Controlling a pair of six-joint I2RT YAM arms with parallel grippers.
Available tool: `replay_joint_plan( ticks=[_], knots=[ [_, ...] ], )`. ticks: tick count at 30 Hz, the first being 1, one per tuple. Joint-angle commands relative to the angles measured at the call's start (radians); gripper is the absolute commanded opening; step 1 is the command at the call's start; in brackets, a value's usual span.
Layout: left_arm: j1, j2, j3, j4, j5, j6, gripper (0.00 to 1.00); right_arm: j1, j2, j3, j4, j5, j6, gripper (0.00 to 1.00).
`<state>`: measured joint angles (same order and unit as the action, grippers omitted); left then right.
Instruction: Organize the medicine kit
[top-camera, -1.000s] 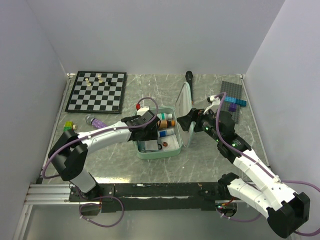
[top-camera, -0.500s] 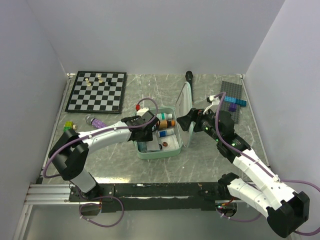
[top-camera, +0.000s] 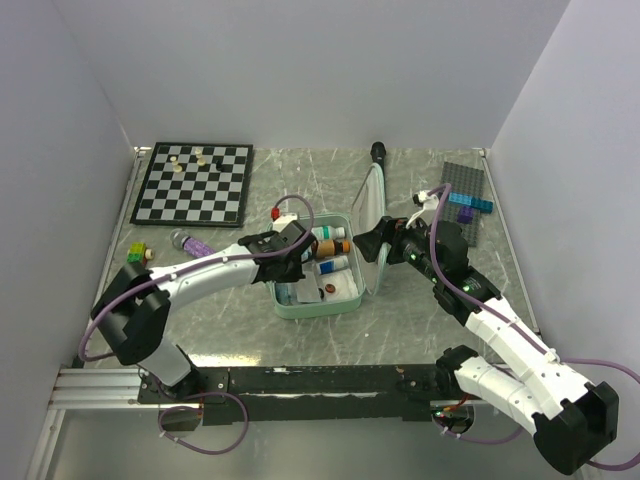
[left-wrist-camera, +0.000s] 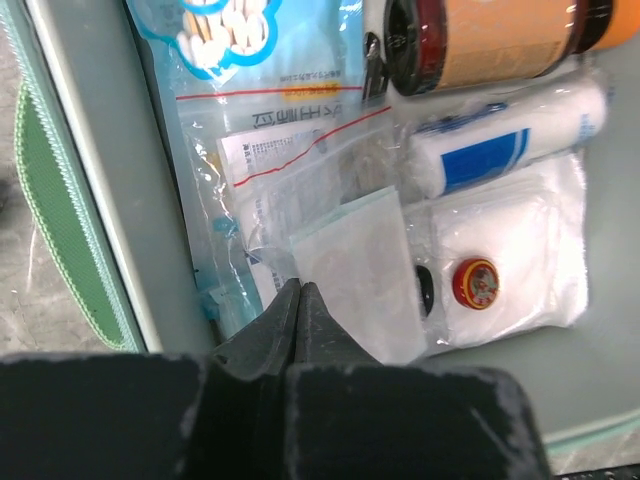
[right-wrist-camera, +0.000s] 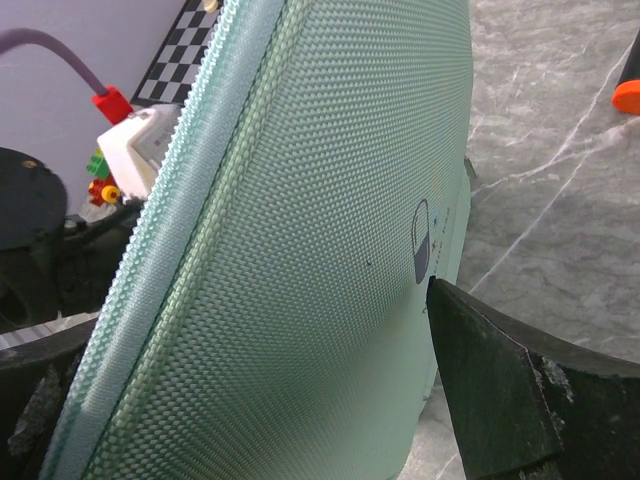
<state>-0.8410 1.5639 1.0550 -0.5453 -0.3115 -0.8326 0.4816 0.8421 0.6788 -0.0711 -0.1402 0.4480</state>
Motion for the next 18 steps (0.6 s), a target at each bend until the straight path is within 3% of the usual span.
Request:
replay_joint_plan(
  ticks=[1, 18],
  knots=[
    [0.0, -0.065, 0.007, 0.016, 0.006, 0.012, 0.01, -0.011, 0.011, -0.022, -0.044, 0.005, -0.019, 1.0],
    [0.002, -0.335, 0.036, 0.116, 0.049, 0.023, 0.01, -0.012, -0.021, -0.036, -0.067, 0.001, -0.002, 1.0]
  ],
)
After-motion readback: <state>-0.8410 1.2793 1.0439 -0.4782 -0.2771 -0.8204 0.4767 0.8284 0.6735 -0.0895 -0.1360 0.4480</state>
